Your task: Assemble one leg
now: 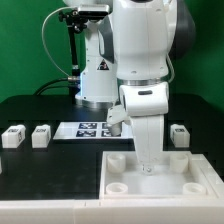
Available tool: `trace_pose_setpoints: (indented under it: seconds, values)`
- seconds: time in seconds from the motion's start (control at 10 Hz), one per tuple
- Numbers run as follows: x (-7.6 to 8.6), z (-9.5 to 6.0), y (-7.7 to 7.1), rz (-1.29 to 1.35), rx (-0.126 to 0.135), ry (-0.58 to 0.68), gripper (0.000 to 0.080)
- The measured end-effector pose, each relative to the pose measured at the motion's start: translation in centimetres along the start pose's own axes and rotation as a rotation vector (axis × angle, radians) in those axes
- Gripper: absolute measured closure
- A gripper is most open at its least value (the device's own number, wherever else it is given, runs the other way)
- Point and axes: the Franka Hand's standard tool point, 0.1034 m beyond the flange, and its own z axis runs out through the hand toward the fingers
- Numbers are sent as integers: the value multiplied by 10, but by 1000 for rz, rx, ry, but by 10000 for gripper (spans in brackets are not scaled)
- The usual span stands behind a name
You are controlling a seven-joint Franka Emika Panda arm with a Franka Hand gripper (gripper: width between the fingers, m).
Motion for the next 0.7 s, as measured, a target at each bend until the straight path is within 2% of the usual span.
trace_pose_setpoints:
  seconds: [0.2,0.4,0.6,0.7]
  values:
    - [0,-3,0,14,-7,-1,150]
    - [5,-35,-12,137,-49,-12,150]
    - [33,-62,-32,263,-82,-18,150]
    - [50,-65,-41,459,-84,-6,150]
